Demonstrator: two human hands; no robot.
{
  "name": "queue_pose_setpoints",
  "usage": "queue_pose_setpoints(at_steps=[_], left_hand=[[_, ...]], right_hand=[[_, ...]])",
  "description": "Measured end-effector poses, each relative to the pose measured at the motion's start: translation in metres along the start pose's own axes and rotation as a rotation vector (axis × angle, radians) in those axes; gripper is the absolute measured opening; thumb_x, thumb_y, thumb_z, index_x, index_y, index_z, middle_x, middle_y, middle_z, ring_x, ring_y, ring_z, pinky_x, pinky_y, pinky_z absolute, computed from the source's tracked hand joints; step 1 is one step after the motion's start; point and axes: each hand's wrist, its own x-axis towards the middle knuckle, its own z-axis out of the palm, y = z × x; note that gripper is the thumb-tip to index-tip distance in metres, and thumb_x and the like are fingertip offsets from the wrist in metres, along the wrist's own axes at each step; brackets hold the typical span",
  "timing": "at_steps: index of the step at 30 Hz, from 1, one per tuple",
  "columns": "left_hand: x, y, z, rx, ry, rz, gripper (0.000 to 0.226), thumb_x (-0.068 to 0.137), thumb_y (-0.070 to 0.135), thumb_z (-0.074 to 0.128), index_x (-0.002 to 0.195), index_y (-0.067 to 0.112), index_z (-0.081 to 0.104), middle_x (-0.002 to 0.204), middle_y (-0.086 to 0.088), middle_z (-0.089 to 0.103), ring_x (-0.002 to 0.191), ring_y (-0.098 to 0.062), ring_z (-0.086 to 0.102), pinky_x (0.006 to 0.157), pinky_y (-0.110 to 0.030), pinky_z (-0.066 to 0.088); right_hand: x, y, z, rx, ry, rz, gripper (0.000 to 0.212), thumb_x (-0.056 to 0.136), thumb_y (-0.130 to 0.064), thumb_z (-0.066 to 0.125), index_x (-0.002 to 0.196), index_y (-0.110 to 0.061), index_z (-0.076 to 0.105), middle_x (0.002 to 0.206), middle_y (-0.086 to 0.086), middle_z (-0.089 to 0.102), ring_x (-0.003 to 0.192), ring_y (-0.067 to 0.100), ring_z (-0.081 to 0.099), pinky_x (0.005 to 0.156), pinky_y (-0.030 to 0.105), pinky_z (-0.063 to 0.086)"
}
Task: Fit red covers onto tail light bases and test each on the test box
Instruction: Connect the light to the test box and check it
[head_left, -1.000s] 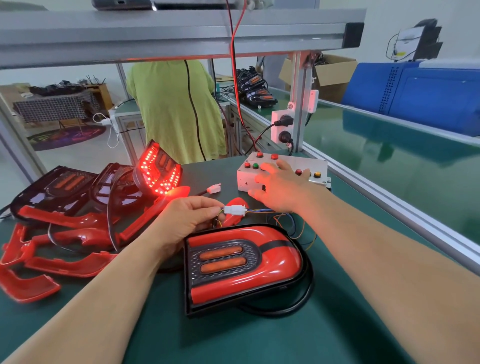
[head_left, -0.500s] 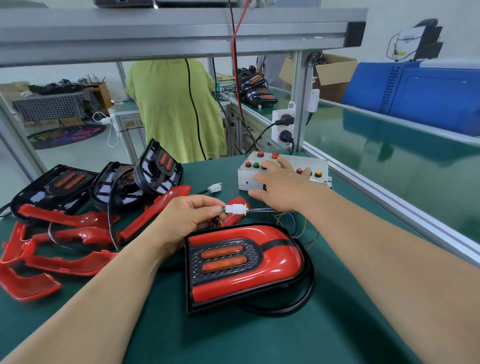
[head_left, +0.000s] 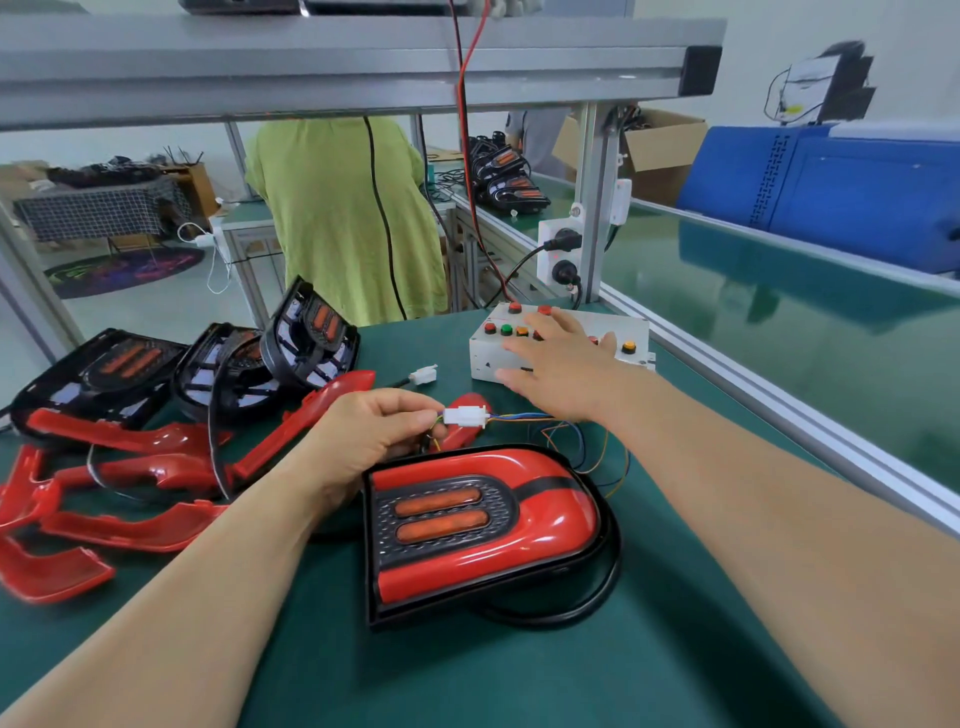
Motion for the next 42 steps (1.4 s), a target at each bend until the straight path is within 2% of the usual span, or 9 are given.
queue_pose_setpoints(at_steps=[3,5,7,8,10,17,22,32,42], left_hand=[[0.000,0.000,-0.001,0.019,-0.003,0.010,0.011,0.094,0.006,0.062,0.091,0.010,0.072,0.076,-0.002,0.075,0.070,-0.005,0.069,0.064,-0.013,0.054],[0.000,-0.001,-0.002,0.018,-0.010,0.013,0.010,0.094,0.007,0.062,0.091,0.010,0.072,0.076,-0.002,0.075,0.071,-0.005,0.070,0.064,-0.013,0.054],[0.001,-0.001,-0.003,0.007,-0.018,0.009,0.009,0.093,0.007,0.063,0.091,0.010,0.072,0.078,-0.004,0.076,0.073,-0.007,0.071,0.065,-0.014,0.055],[0.001,-0.001,-0.003,0.003,-0.022,0.006,0.009,0.092,0.006,0.064,0.092,0.010,0.072,0.079,-0.005,0.076,0.074,-0.008,0.072,0.065,-0.015,0.055],[0.001,-0.001,-0.005,-0.005,-0.028,0.005,0.009,0.091,0.004,0.065,0.093,0.009,0.072,0.080,-0.007,0.076,0.074,-0.009,0.072,0.065,-0.016,0.055],[0.001,-0.002,-0.004,-0.016,-0.029,0.030,0.010,0.089,0.002,0.066,0.094,0.008,0.072,0.077,-0.007,0.076,0.069,-0.007,0.071,0.059,-0.014,0.052],[0.002,-0.002,-0.004,0.023,-0.030,0.047,0.011,0.086,0.001,0.069,0.094,0.008,0.073,0.073,-0.004,0.075,0.056,-0.002,0.064,0.051,-0.010,0.046],[0.003,0.003,-0.006,0.240,-0.079,0.161,0.017,0.084,0.005,0.074,0.098,0.015,0.075,0.072,0.000,0.070,0.067,-0.008,0.061,0.068,-0.016,0.049],[0.007,0.002,-0.007,0.409,-0.082,0.225,0.013,0.084,0.015,0.077,0.090,0.026,0.079,0.071,-0.002,0.066,0.067,-0.011,0.054,0.066,-0.021,0.043]], right_hand=[[-0.011,-0.004,-0.003,0.039,0.044,0.007,0.051,0.101,-0.055,0.031,0.149,-0.037,0.034,0.165,-0.007,0.008,0.151,0.018,-0.003,0.112,0.070,0.008],[-0.020,-0.012,-0.008,0.093,0.088,-0.003,0.045,0.103,-0.050,0.032,0.141,-0.031,0.047,0.160,-0.005,0.024,0.149,0.019,0.011,0.113,0.066,0.012],[-0.030,-0.021,-0.014,0.190,0.155,-0.056,0.032,0.104,-0.041,0.034,0.102,-0.028,0.064,0.126,-0.003,0.057,0.123,0.026,0.044,0.100,0.052,0.032],[-0.035,-0.025,-0.017,0.261,0.176,-0.091,0.033,0.103,-0.037,0.037,0.082,-0.027,0.060,0.098,-0.004,0.060,0.100,0.025,0.051,0.085,0.041,0.037],[-0.046,-0.033,-0.018,0.404,0.159,-0.134,0.034,0.102,-0.035,0.042,0.074,-0.022,0.056,0.074,-0.007,0.054,0.074,0.015,0.049,0.067,0.031,0.035],[-0.063,-0.040,-0.002,0.673,0.081,-0.086,0.023,0.090,-0.044,0.065,0.096,-0.025,0.076,0.081,-0.014,0.066,0.071,-0.004,0.056,0.061,0.012,0.037],[-0.062,-0.040,0.006,0.687,0.105,-0.090,0.023,0.084,-0.028,0.075,0.107,-0.025,0.076,0.084,-0.017,0.067,0.072,-0.013,0.056,0.066,0.005,0.038],[-0.065,-0.034,0.009,0.756,0.131,-0.070,0.016,0.085,-0.020,0.074,0.101,-0.022,0.077,0.089,-0.010,0.073,0.081,-0.001,0.063,0.079,0.015,0.047],[-0.062,-0.038,0.008,0.691,0.143,-0.168,0.025,0.083,-0.031,0.076,0.107,-0.024,0.077,0.080,-0.012,0.069,0.077,-0.003,0.060,0.067,0.012,0.043]])
